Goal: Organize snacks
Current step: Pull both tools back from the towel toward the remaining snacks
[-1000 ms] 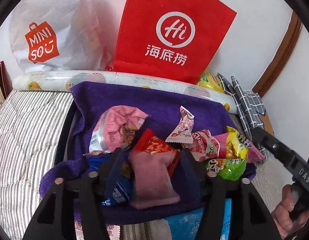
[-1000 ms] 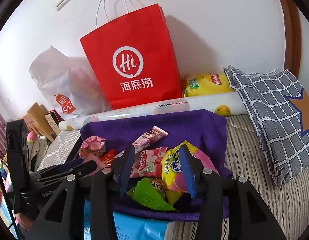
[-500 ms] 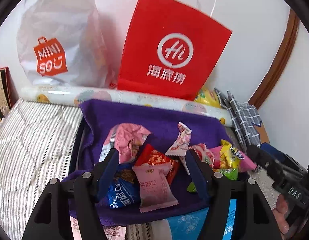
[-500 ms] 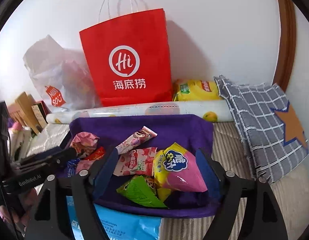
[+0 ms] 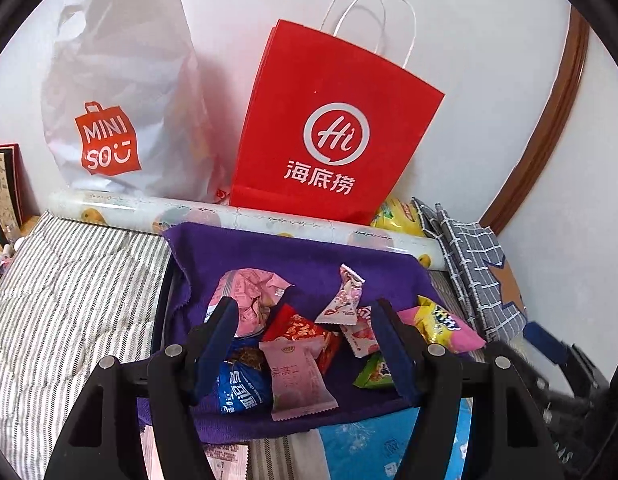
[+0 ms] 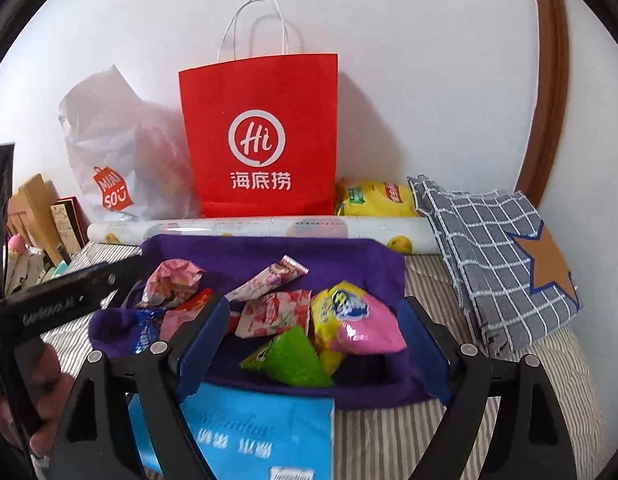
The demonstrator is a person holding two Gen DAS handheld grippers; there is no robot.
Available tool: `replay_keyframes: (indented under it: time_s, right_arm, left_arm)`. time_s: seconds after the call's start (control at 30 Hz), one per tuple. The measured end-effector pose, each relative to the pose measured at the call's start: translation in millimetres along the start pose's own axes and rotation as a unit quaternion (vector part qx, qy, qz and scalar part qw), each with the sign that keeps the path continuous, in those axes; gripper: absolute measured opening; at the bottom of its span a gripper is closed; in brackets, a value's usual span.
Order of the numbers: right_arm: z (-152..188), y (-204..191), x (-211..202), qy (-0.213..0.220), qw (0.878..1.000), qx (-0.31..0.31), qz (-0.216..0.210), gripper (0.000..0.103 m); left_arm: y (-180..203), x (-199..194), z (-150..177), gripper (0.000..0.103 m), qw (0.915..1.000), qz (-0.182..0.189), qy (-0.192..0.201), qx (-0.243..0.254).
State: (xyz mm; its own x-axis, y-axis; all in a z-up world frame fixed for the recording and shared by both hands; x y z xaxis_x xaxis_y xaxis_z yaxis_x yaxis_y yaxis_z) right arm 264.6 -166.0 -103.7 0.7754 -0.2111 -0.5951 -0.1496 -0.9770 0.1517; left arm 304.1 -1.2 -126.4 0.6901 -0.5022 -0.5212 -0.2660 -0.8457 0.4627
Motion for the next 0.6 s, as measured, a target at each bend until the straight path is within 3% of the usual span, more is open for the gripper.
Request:
replay_keyframes:
  time_s: [0.2,0.33,0.47,0.6]
  right_arm:
    - [13,5,-23,-0.032,0.999,0.017,0.001,0.085]
    - [16,11,-49,-0.018,0.999,0.033,0.001,0.086]
    - [18,14,-74,0.003,0.999,0.047,-0.015,0.086]
    - [22,8,-91,0.015,0.998,0.052,-0.022,0.086]
  left_arm:
    - [22,-14,-1,0.067,0.9994,0.029,-0.007,0.016]
    - [37,-26,8,0.067,0.9983,0.033,-0.018,0.045]
    - [35,-43,20,0.067,0.9974,0.049,-0.029,0.043]
    - [28,-61,31,0.067,0.9975,0.040,-0.034,0.048]
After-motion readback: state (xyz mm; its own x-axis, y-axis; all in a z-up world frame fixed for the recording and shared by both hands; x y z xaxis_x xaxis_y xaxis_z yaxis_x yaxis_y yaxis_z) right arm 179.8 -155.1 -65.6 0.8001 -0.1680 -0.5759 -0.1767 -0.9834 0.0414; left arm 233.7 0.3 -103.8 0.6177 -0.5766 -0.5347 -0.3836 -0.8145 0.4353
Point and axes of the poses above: each gripper's, at about its wrist camera, not at the fingertips, and x roughly the way its jaws point, y to its right, z to its underside, the point moved 4 cm from there along x, roughly the way its jaws point, and after that the axes turned 14 degrees about z, right-handed, at the moved point
